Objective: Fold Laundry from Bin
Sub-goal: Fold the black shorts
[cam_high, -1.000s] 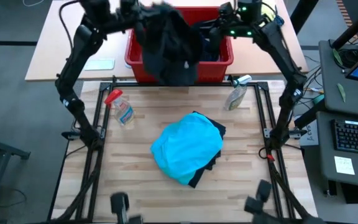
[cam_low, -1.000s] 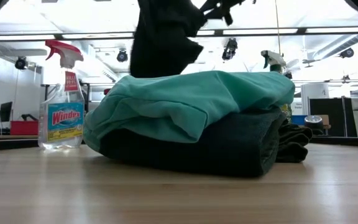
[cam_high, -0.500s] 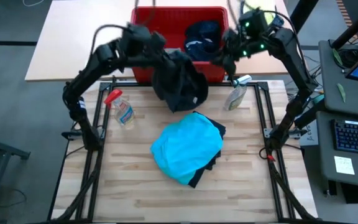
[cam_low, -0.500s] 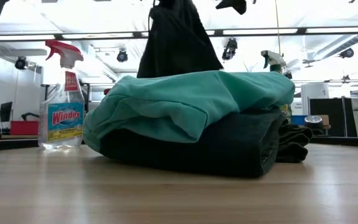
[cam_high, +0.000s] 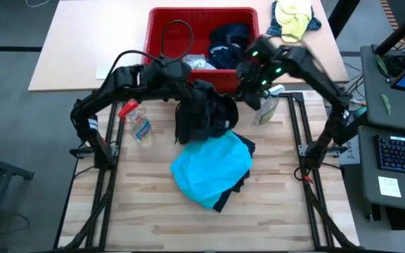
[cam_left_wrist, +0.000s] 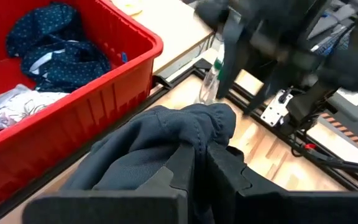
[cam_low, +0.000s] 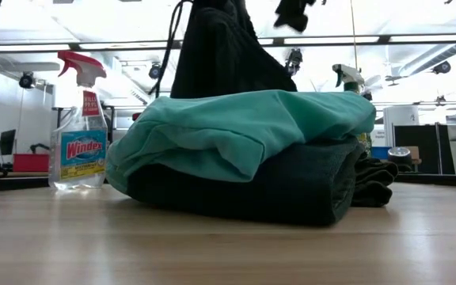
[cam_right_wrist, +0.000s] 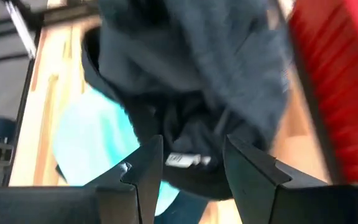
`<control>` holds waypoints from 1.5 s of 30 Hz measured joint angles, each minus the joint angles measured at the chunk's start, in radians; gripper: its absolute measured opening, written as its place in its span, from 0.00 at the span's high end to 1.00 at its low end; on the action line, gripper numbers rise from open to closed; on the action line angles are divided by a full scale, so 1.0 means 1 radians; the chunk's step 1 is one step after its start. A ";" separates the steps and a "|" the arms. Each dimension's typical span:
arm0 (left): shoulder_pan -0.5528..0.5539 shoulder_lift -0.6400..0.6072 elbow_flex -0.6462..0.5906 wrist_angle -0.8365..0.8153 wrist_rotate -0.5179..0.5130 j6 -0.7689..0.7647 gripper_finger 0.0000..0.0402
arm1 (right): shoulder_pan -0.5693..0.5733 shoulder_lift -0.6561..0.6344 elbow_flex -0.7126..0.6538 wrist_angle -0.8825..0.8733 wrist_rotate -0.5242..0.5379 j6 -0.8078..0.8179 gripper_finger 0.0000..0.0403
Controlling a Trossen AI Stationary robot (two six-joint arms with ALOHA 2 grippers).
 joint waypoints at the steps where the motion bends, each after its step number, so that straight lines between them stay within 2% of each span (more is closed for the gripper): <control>1: -0.007 0.000 0.000 0.000 -0.008 -0.008 0.97 | 0.007 0.000 -0.047 0.013 0.008 0.001 0.61; 6: -0.038 0.000 0.000 0.000 -0.028 -0.024 0.97 | 0.019 -0.007 -0.273 0.176 0.209 0.054 0.61; 13: -0.050 0.000 0.000 0.000 -0.032 -0.024 0.97 | 0.017 -0.023 -0.454 0.465 0.223 0.117 0.61; 19: -0.050 -0.001 0.000 0.000 -0.032 -0.018 0.97 | 0.017 -0.025 -0.564 0.669 0.113 0.135 0.65; 22: -0.050 -0.008 0.000 0.000 -0.032 -0.008 0.97 | 0.017 -0.025 -0.581 0.693 0.113 0.139 0.76; 25: -0.050 -0.017 0.000 -0.001 -0.032 -0.005 0.97 | 0.017 -0.038 -0.579 0.697 0.113 0.129 0.93; 27: -0.050 -0.024 0.000 -0.009 -0.032 0.007 0.97 | 0.017 -0.057 -0.570 0.698 0.107 0.130 0.96; 37: -0.047 -0.075 0.000 -0.120 -0.038 -0.029 0.97 | 0.018 -0.245 -0.551 0.672 0.094 0.122 0.98; 42: -0.038 -0.073 0.000 -0.112 -0.138 -0.117 0.97 | 0.064 -0.284 -0.563 0.664 -0.009 0.007 0.96; 45: -0.033 -0.066 0.000 -0.107 -0.211 -0.163 0.97 | 0.107 -0.266 -0.565 0.641 -0.019 -0.023 0.90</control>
